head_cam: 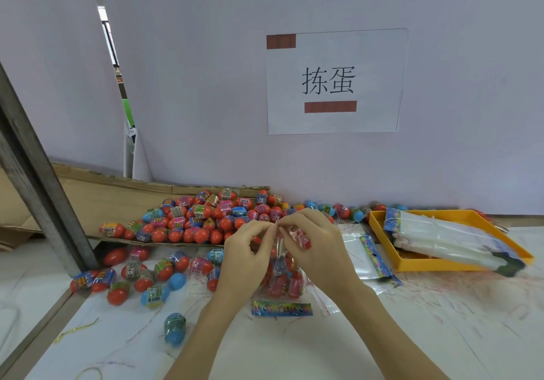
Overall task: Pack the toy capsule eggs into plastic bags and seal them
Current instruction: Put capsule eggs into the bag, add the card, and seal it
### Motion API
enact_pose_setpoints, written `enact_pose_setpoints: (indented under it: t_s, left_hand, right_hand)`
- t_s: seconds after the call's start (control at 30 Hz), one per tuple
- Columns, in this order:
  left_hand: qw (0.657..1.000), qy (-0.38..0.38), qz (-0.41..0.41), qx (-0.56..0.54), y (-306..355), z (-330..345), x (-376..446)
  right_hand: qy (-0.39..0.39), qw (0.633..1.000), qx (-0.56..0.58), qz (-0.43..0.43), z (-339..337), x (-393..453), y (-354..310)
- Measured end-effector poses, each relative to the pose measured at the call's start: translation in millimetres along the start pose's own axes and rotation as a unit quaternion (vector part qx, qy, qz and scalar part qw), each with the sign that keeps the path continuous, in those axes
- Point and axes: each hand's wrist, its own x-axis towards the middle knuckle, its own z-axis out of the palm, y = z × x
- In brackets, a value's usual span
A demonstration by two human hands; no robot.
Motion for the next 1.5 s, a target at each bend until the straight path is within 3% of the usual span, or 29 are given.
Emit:
enact_pose_setpoints:
  t_s: [0.23,0.57,0.63,0.77,0.93,1.1,1.3,1.5]
  left_hand:
    - [0.999,-0.006,0.035,0.032,0.2,-1.6,0.1]
    - [0.996,0.025,0.053,0.072,8.4,0.7,-1.1]
    - [0.996,0.034,0.037,0.07,8.4,1.0,-1.2]
    - [0.988,0.122,-0.089,0.041,-2.2,-12.4,6.2]
    - [0.971,0.211,-0.11,0.038,-5.9,-21.7,9.0]
    - [0.973,0.196,-0.12,-0.002,-10.5,-23.3,10.8]
    - [0.977,0.174,-0.121,-0.013,-12.3,-20.3,10.2]
    - [0.983,0.153,-0.105,-0.018,-8.2,-15.2,8.5]
  right_hand:
    - [0.011,0.999,-0.034,-0.027,-1.7,1.6,0.9]
    - [0.026,0.998,0.004,0.053,3.6,1.2,0.6]
    - [0.026,0.997,0.016,0.077,3.4,1.5,2.8]
    - [0.074,0.976,0.034,0.203,-14.6,5.6,33.0]
    - [0.106,0.962,-0.013,0.252,-34.5,-1.5,67.9]
    - [-0.011,0.97,-0.043,0.238,-28.1,-2.0,68.5]
    - [-0.08,0.973,-0.041,0.213,-13.2,-2.0,66.9]
    - [-0.055,0.98,-0.038,0.187,-7.9,-3.3,64.4]
